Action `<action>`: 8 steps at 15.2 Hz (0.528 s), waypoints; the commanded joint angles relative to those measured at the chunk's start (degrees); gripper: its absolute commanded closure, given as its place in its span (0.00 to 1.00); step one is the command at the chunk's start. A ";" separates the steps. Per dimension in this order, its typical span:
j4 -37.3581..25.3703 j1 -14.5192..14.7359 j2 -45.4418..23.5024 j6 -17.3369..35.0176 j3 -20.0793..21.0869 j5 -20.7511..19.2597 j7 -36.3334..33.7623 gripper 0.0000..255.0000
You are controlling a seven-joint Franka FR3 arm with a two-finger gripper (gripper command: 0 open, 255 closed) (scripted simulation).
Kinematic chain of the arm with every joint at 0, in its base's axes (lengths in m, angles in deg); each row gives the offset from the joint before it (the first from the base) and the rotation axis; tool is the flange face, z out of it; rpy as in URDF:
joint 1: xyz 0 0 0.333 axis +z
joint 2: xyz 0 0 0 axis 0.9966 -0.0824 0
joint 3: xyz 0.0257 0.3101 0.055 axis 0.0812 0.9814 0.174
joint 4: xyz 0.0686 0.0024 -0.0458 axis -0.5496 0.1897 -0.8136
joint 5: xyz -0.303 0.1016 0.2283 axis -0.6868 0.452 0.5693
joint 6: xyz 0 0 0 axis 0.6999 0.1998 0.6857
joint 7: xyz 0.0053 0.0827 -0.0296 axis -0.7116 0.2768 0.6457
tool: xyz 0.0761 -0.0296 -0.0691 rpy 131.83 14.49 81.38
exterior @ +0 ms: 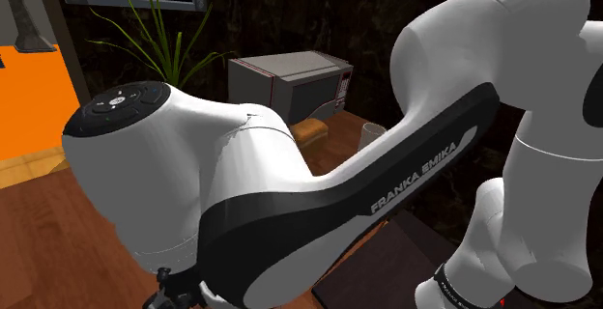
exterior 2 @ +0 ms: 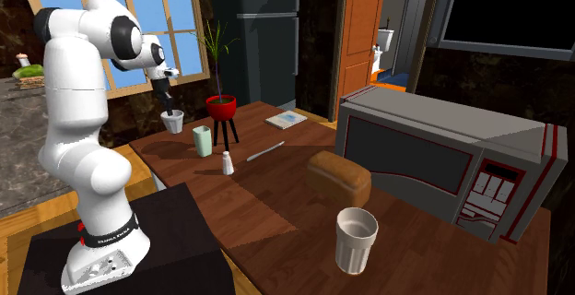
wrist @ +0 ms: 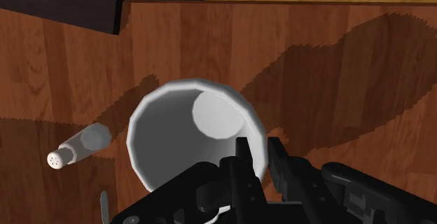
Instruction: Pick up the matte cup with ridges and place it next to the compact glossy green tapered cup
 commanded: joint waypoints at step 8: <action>2.75 0.76 -3.62 5.61 -0.93 -2.71 -2.11 1.00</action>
